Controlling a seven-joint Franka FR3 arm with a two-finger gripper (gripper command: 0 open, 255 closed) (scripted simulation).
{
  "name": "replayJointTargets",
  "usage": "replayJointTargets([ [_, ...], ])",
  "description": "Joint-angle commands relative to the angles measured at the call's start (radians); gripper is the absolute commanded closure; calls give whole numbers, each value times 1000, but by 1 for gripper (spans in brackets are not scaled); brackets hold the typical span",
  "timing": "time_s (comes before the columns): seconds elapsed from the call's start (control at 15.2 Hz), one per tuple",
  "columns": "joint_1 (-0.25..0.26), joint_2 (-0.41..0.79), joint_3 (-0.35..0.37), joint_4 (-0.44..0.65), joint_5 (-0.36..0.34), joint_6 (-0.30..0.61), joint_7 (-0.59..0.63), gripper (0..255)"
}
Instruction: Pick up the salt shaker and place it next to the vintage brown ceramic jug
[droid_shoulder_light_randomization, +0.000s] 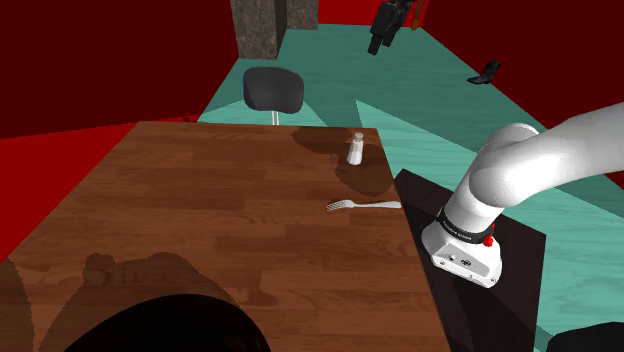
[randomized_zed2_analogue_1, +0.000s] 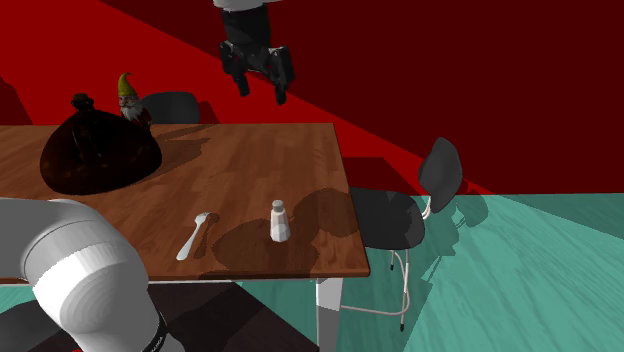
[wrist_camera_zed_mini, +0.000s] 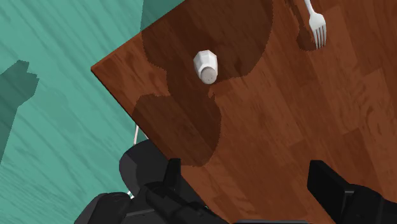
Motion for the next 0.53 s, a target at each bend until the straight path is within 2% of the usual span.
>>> replayJointTargets([
  [0.0,0,0,0,0,0,0,0,0],
  [0.46,7,55,-26,-175,-4,150,-53,0],
])
